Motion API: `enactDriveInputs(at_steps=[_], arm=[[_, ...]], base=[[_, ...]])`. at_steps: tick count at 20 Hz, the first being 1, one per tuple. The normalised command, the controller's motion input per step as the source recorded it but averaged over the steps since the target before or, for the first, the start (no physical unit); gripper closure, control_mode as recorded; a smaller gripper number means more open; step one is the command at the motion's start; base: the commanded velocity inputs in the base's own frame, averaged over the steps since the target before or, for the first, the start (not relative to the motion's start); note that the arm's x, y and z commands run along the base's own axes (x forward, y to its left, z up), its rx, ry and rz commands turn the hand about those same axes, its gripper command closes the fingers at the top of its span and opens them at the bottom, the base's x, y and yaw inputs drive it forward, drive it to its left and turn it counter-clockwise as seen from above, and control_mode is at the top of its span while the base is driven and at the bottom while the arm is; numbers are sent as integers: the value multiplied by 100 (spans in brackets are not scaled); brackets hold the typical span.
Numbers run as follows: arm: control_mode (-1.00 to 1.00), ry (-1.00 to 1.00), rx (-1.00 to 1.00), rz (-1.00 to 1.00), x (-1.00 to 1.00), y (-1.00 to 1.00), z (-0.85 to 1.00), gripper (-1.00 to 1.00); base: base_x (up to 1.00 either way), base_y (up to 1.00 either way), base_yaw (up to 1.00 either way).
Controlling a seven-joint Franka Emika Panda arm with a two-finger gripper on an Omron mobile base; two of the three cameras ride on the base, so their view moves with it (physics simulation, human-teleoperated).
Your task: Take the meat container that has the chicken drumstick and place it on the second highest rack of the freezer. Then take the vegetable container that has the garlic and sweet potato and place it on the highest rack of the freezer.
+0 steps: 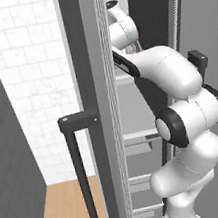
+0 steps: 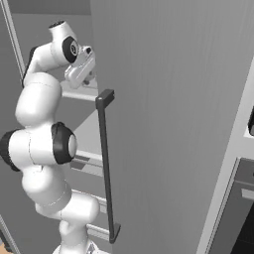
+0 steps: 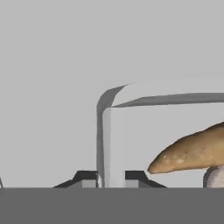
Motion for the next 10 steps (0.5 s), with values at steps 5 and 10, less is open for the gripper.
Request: enactDriveInputs(at_steps=[5, 10], arm=[[-100, 5, -6, 0, 91, -11, -40, 100], [-100, -1, -2, 0, -1, 2, -21, -100]], base=[[0, 0, 0], [0, 0, 0]])
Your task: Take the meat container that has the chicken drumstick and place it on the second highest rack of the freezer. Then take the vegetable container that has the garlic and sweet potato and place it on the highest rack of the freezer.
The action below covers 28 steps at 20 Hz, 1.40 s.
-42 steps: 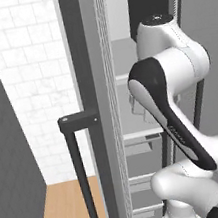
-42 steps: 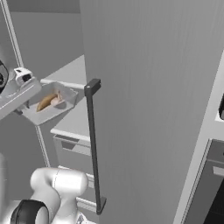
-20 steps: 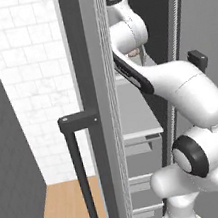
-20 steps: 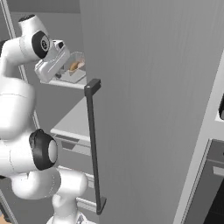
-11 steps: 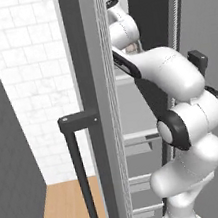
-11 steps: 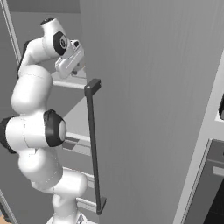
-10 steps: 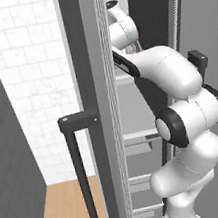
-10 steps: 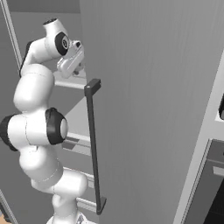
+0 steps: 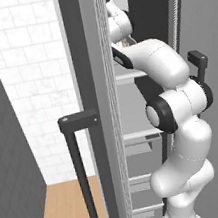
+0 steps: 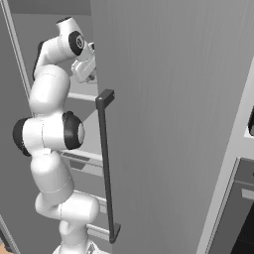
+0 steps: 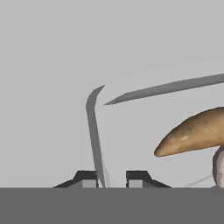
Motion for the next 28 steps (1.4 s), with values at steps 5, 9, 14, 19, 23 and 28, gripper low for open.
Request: enactDriveInputs(at_steps=[5, 9, 14, 19, 23, 28], arm=[[-100, -16, -4, 0, -65, 10, 0, -100], [-100, -21, -2, 0, -74, 8, 0, -100], [-100, -19, 0, 5, -98, 1, 0, -100], [-100, -16, 0, 14, -100, 0, 0, -100], [-100, -18, 1, 16, -100, -1, 0, -100], [-100, -15, 7, 8, -100, -16, 0, -100]], base=[[0, 0, 0], [0, 0, 0], [0, 0, 0], [0, 0, 0], [0, 0, 0], [0, 0, 0]])
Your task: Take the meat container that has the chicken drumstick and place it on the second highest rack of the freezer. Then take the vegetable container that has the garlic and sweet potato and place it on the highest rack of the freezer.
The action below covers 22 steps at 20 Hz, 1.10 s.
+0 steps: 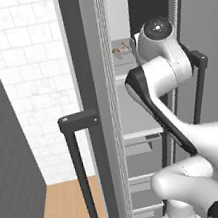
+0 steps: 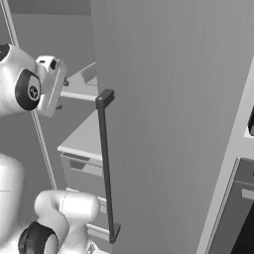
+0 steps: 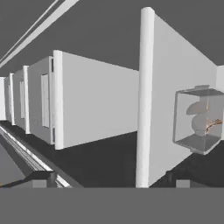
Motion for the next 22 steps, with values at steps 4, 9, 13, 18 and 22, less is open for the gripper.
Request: enactDriveInputs(at_steps=[4, 9, 13, 18, 22], arm=[[-100, -4, 23, 5, -100, -8, 1, -100], [-100, 0, 22, 2, -90, -5, 21, -100], [-100, -1, 2, 3, -31, -11, 42, -100], [100, 1, -1, 1, -2, 2, 0, -100], [100, 0, 0, 0, 0, 0, 0, -100]], base=[[0, 0, 0], [0, 0, 0], [0, 0, 0], [-27, 0, 0], [-100, -36, -13]])
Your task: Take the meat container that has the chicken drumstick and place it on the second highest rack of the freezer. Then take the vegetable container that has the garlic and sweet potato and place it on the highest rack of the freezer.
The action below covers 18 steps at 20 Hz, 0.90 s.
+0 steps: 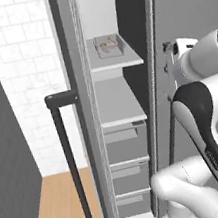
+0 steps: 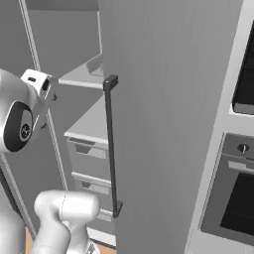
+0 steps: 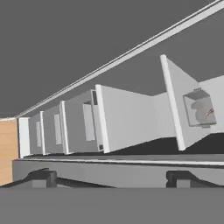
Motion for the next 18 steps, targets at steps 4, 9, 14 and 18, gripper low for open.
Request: enactDriveInputs(at_steps=[4, 9, 14, 18], arm=[[100, 0, 0, 0, 0, 0, 0, -100], [100, 0, 0, 0, 0, 0, 0, -100], [100, 0, 0, 0, 0, 0, 0, -100], [100, 0, 0, 0, 0, 0, 0, -100]], base=[[-78, -72, -33], [-34, -96, -46], [-5, -100, -47], [3, -100, -39]])
